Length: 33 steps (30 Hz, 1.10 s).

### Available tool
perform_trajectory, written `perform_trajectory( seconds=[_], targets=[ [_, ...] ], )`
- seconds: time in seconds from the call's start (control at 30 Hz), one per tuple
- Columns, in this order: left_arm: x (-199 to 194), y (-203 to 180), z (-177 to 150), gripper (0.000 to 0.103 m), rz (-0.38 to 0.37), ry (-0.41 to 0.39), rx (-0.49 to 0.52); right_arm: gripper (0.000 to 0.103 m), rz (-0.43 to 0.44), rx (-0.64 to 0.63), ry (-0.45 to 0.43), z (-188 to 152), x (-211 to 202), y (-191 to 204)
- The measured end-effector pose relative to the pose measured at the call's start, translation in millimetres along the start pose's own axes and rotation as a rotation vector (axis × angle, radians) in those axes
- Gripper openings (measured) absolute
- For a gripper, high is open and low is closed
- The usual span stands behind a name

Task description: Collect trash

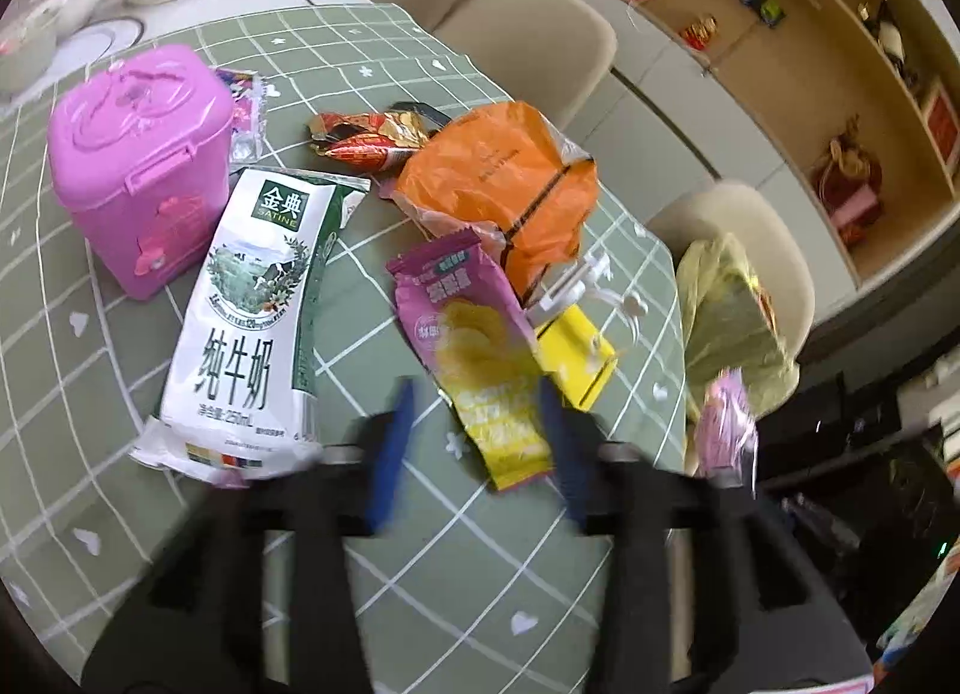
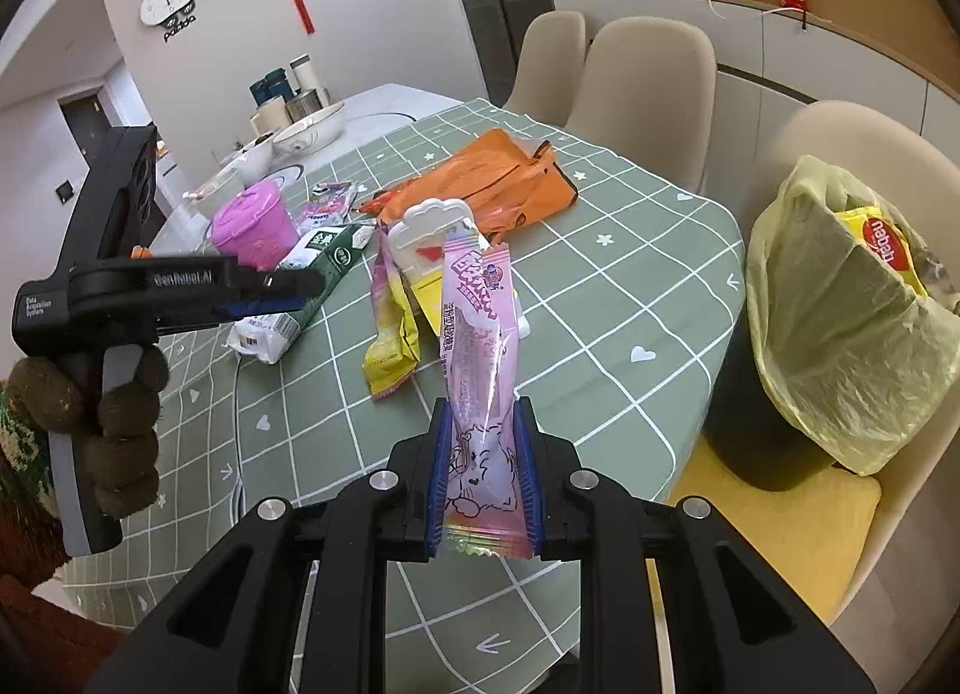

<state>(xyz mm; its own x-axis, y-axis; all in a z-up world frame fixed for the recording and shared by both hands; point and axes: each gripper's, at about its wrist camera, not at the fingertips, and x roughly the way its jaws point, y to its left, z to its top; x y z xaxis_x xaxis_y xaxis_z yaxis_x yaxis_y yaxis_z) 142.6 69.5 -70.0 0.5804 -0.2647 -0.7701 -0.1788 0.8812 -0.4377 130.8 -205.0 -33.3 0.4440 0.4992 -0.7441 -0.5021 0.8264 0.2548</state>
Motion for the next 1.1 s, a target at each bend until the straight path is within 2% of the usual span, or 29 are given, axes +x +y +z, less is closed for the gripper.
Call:
perform_trajectory(
  seconds=[0.2, 0.33, 0.4, 0.43, 0.47, 0.5, 0.57, 0.67, 0.93, 1.1],
  targets=[
    [36, -31, -7, 0.044, 0.062, 0.057, 0.053, 0.021, -0.043, 0.019, -0.004, -5, -3, -15],
    [55, -40, -1, 0.044, 0.089, 0.059, 0.036, 0.021, -0.061, 0.013, 0.006, -8, -4, -20],
    [64, -39, 5, 0.044, 0.131, 0.060, 0.028, 0.021, -0.068, 0.001, 0.009, -10, -5, -20],
    [67, -37, 7, 0.036, 0.140, 0.071, 0.019, 0.021, -0.068, -0.006, 0.009, -10, -6, -20],
    [68, -34, 9, 0.027, 0.112, 0.075, 0.003, 0.021, -0.066, -0.011, 0.007, -11, -7, -19],
    [67, -32, 11, 0.023, 0.091, 0.081, -0.007, 0.021, -0.063, -0.016, 0.002, -11, -9, -18],
    [62, -31, 13, 0.012, 0.098, 0.077, 0.013, 0.021, -0.057, -0.017, -0.004, -10, -10, -17],
    [48, -30, 14, 0.006, 0.096, 0.055, 0.051, 0.021, -0.029, 0.001, -0.009, -7, -12, -16],
    [-12, -29, 10, 0.005, 0.057, -0.024, 0.140, 0.021, -0.002, -0.044, -0.067, 15, -26, 1],
    [-51, -49, 23, 0.005, 0.035, -0.106, 0.191, 0.021, -0.027, -0.095, -0.130, 43, -52, 9]
  ],
)
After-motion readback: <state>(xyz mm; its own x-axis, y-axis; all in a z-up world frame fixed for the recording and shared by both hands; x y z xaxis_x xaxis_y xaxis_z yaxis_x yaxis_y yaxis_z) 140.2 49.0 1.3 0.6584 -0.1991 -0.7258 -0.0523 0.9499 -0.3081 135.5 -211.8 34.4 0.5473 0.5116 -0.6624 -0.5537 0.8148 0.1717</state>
